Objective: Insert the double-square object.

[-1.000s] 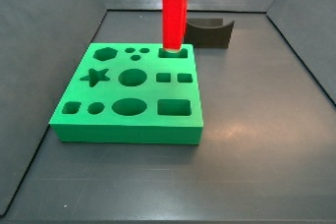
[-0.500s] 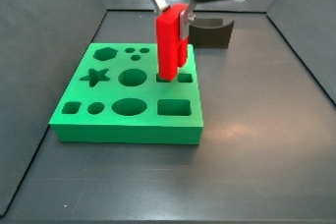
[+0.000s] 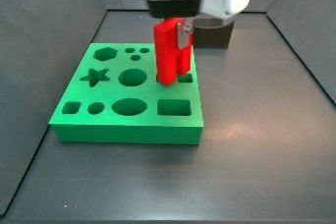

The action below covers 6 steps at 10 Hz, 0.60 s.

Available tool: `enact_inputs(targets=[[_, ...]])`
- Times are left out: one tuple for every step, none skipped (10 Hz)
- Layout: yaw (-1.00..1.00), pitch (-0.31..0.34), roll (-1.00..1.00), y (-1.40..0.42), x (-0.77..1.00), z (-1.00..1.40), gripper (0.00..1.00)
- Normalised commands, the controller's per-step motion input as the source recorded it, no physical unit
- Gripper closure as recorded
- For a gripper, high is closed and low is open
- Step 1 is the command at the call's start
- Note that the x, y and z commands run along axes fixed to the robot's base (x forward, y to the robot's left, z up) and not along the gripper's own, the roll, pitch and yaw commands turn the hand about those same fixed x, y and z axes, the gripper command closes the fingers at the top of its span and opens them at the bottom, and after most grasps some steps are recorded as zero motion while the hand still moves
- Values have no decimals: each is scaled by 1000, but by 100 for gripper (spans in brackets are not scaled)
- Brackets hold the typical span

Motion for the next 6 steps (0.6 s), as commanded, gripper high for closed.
enact_inputs(targets=[[-1000, 30, 0, 0, 0, -169, 100], [-1000, 27, 0, 0, 0, -169, 100], [-1000, 27, 0, 0, 0, -163, 100], [-1000, 26, 0, 0, 0, -163, 100], [-1000, 26, 0, 0, 0, -163, 100], [-1000, 39, 7, 0, 0, -183, 100]])
